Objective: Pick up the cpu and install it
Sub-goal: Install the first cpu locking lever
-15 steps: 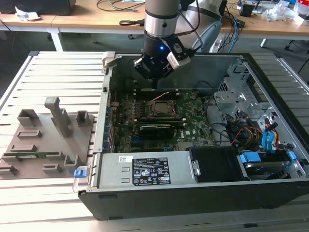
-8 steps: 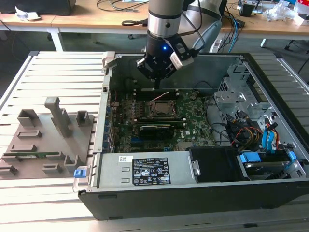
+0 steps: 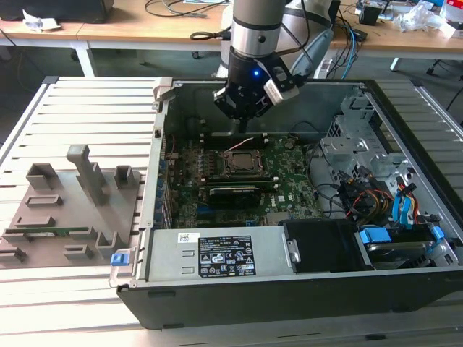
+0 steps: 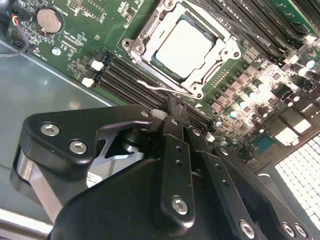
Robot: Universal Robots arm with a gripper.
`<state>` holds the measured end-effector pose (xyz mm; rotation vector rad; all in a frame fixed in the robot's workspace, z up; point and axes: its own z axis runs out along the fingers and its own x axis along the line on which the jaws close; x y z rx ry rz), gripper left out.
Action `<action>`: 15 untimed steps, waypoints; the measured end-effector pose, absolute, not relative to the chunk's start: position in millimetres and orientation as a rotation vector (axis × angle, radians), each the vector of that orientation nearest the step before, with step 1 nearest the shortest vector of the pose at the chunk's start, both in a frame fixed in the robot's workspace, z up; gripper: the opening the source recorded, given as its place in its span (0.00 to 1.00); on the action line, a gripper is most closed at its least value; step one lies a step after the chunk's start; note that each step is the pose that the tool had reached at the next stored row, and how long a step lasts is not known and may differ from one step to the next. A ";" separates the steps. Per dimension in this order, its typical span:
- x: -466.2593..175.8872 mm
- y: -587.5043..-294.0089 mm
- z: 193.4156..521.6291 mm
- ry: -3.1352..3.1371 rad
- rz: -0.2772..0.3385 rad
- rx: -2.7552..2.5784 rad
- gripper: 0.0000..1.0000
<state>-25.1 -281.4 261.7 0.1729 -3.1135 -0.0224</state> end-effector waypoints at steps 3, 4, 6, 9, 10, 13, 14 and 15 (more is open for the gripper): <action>-22.3 -281.5 260.1 -3.113 -0.023 0.173 0.11; -21.7 -281.5 259.3 -3.113 -0.022 0.173 0.11; -21.6 -281.3 251.3 -3.113 -0.023 0.175 0.11; -24.2 -281.0 245.5 -3.111 -0.023 0.206 0.11; -25.1 -280.3 243.1 -3.110 -0.023 0.217 0.11; -25.1 -279.5 238.4 -3.110 -0.023 0.217 0.11; -25.1 -279.5 238.4 -3.110 -0.023 0.217 0.11; -25.1 -279.5 238.2 -3.110 -0.023 0.217 0.11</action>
